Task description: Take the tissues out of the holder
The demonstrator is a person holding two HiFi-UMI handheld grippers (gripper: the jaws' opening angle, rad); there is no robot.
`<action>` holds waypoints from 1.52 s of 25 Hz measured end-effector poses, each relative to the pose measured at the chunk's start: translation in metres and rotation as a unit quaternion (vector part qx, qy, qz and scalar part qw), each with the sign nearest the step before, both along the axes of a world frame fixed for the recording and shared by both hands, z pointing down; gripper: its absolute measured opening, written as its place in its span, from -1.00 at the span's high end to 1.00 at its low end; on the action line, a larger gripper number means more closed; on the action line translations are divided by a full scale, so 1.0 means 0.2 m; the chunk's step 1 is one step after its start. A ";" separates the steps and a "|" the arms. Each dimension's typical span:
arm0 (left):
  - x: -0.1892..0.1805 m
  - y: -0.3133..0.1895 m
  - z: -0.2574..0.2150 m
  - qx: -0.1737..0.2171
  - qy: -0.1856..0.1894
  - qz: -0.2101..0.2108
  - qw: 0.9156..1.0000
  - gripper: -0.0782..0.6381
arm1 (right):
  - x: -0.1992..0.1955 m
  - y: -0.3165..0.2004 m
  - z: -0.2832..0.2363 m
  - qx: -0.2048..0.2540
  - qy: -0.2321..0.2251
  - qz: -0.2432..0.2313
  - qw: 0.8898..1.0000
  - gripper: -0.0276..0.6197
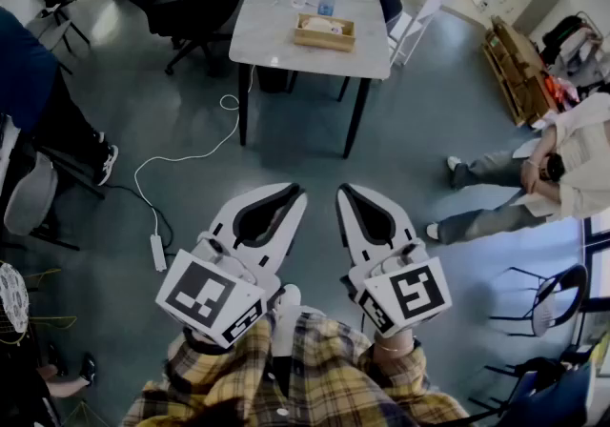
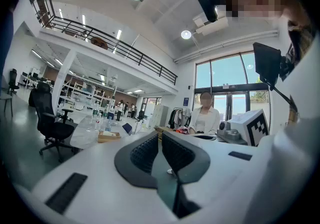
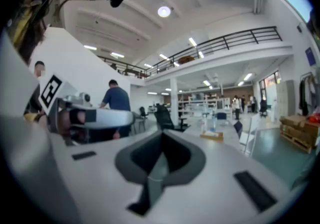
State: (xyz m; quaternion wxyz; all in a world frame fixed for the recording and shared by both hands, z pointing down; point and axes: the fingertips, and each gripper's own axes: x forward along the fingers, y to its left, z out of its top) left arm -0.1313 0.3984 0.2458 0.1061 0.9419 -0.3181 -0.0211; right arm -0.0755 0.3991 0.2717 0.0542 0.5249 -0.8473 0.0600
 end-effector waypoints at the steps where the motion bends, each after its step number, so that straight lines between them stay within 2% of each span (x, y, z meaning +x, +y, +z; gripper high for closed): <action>1: 0.01 0.00 0.00 0.001 -0.002 -0.001 1.000 0.66 | 0.01 0.00 0.00 0.000 0.000 0.000 1.000 0.88; 2: 0.01 -0.01 0.01 0.001 -0.003 -0.002 1.000 0.73 | 0.01 -0.01 0.01 0.000 -0.001 0.000 1.000 0.88; 29: 0.09 0.07 0.02 0.012 -0.010 -0.008 1.000 0.73 | 0.13 0.09 0.01 0.014 -0.009 0.007 1.000 0.88; 38: 0.06 -0.02 0.04 0.011 -0.013 -0.012 1.000 0.73 | 0.12 0.00 0.03 0.010 -0.013 0.011 1.000 0.88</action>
